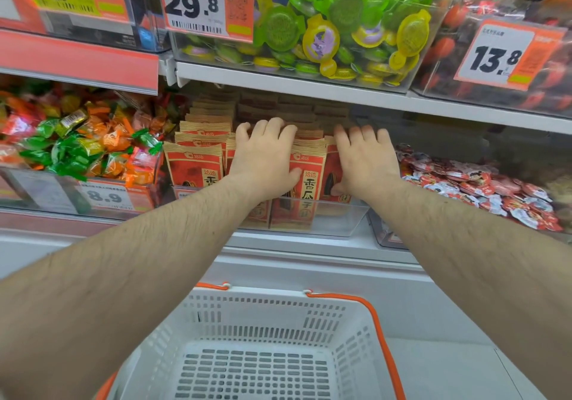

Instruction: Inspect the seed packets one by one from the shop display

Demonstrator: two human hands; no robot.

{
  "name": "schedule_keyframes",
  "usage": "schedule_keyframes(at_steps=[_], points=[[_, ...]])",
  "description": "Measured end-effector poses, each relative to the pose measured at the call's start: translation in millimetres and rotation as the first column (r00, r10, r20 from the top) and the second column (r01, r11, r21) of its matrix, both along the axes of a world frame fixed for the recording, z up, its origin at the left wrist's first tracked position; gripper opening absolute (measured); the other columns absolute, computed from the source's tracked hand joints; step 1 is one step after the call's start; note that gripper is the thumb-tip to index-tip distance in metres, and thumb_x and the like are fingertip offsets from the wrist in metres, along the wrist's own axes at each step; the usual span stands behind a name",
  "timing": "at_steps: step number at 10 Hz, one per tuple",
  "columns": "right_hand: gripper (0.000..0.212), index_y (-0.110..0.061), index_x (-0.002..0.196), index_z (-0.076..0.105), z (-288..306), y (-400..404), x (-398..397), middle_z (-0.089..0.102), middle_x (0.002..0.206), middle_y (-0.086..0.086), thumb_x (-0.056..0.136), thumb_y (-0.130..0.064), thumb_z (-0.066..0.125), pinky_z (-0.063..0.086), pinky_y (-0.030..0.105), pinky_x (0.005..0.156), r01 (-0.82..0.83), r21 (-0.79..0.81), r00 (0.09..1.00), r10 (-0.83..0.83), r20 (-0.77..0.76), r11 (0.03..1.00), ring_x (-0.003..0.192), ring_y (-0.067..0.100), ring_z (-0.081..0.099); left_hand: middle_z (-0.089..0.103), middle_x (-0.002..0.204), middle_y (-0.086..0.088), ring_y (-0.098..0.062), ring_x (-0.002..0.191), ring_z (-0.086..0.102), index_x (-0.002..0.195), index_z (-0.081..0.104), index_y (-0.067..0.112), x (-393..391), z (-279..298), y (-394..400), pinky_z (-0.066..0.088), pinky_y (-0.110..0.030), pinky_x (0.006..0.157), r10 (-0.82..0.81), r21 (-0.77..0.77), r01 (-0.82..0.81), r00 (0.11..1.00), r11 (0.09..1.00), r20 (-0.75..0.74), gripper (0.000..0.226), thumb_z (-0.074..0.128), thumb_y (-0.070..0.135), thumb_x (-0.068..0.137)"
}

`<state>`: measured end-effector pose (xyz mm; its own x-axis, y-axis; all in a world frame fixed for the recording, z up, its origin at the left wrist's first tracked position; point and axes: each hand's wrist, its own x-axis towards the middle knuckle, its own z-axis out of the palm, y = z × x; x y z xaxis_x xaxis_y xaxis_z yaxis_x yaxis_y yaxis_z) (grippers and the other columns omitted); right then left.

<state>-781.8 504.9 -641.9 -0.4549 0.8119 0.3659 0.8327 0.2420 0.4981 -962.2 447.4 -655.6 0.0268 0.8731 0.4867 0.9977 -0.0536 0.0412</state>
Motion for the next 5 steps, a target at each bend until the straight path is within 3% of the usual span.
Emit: schedule_keyframes(at_steps=[1,2,3,4,5], points=[[0.117,-0.012,0.142,0.03,6.2,-11.6,5.0,0.052,0.131,0.011,0.053,-0.069,0.081,0.035,0.045,0.101,0.022,-0.018,0.999,-0.023,-0.042,1.0,0.121,0.031,0.046,0.036,0.151,-0.004,-0.025,0.14,0.032,0.148,0.033,0.021,-0.7,5.0,-9.5,0.015,-0.055,0.119,-0.003,-0.036,0.004,1.0,0.999,0.02,0.076,0.061,0.054,0.086],[0.082,-0.015,0.131,0.045,13.9,-29.3,9.3,0.054,0.126,0.01,0.068,-0.056,0.077,0.038,0.046,0.099,0.017,-0.007,0.995,-0.018,-0.101,1.0,0.118,0.031,0.048,0.035,0.15,-0.005,-0.026,0.14,0.029,0.148,0.034,0.021,0.5,10.7,-20.6,0.012,-0.055,0.118,-0.012,-0.051,0.013,1.0,0.999,0.004,0.076,0.062,0.053,0.085],[0.046,-0.015,0.119,0.058,24.7,-50.9,7.3,0.057,0.119,0.009,0.082,-0.04,0.065,0.04,0.043,0.093,-0.021,-0.023,0.98,0.016,-0.197,1.0,0.113,0.03,0.05,0.041,0.138,-0.004,-0.027,0.129,0.036,0.138,0.045,0.02,4.3,21.4,-38.3,0.025,-0.048,0.11,-0.064,0.022,0.065,0.998,0.998,-0.022,0.064,0.063,0.049,0.084],[0.03,-0.016,0.107,0.067,35.0,-85.3,-3.5,0.063,0.107,0.008,0.086,-0.035,0.056,0.042,0.041,0.086,-0.112,-0.063,0.946,0.087,-0.312,0.992,0.103,0.031,0.057,0.054,0.111,0.001,-0.022,0.103,0.051,0.109,0.054,0.023,8.0,34.0,-61.2,0.042,-0.038,0.085,-0.176,0.006,0.176,0.984,0.984,-0.024,0.03,0.059,0.042,0.086],[0.021,-0.019,0.091,0.067,34.6,-114.8,-17.0,0.065,0.093,0.005,0.084,-0.035,0.057,0.046,0.037,0.074,-0.187,-0.247,0.927,0.087,-0.366,0.951,0.088,0.03,0.06,0.06,0.088,0.007,-0.019,0.083,0.058,0.088,0.055,0.027,9.5,36.0,-80.8,0.048,-0.034,0.069,-0.252,-0.389,0.243,0.967,0.889,0.027,0.012,0.057,0.039,0.087]])
